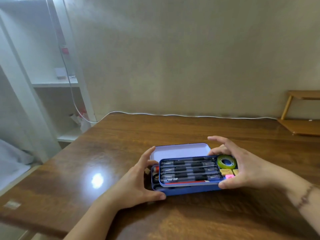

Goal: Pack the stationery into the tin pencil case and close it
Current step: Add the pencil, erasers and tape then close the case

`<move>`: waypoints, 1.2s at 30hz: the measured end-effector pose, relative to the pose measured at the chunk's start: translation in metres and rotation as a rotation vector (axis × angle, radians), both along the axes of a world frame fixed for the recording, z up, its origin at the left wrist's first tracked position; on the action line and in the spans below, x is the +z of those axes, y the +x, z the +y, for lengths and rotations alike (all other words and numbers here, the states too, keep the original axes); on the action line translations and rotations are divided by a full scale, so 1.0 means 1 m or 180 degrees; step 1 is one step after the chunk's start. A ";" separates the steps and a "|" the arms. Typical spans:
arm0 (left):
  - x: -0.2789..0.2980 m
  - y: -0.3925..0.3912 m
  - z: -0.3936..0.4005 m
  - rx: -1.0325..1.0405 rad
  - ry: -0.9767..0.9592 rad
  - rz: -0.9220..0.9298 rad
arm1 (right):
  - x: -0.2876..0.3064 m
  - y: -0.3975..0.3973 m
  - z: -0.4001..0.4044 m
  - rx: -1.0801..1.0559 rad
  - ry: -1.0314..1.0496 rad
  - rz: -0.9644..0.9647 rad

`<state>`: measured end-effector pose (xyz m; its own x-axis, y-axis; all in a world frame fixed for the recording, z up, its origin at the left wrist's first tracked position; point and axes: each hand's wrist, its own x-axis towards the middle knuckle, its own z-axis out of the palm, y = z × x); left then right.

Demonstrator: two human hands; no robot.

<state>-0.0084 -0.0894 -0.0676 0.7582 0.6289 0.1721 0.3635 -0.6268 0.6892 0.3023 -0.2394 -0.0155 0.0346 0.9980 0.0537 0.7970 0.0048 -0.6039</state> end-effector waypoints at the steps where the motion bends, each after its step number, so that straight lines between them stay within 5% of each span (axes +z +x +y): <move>1: 0.000 0.000 0.000 0.0006 0.0010 -0.0031 | -0.001 -0.002 0.004 0.0014 -0.0003 0.0006; 32: 0.000 0.003 -0.003 -0.0032 0.0240 -0.0281 | -0.036 -0.006 0.011 0.0313 -0.0295 -0.0292; 36: 0.000 -0.001 -0.003 -0.0033 -0.0125 -0.0281 | -0.035 -0.005 0.007 0.0271 -0.0166 -0.0012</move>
<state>-0.0090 -0.0922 -0.0673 0.7476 0.6287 0.2139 0.2939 -0.6020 0.7424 0.2971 -0.2323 -0.0505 -0.0504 0.9987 0.0016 0.7973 0.0412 -0.6022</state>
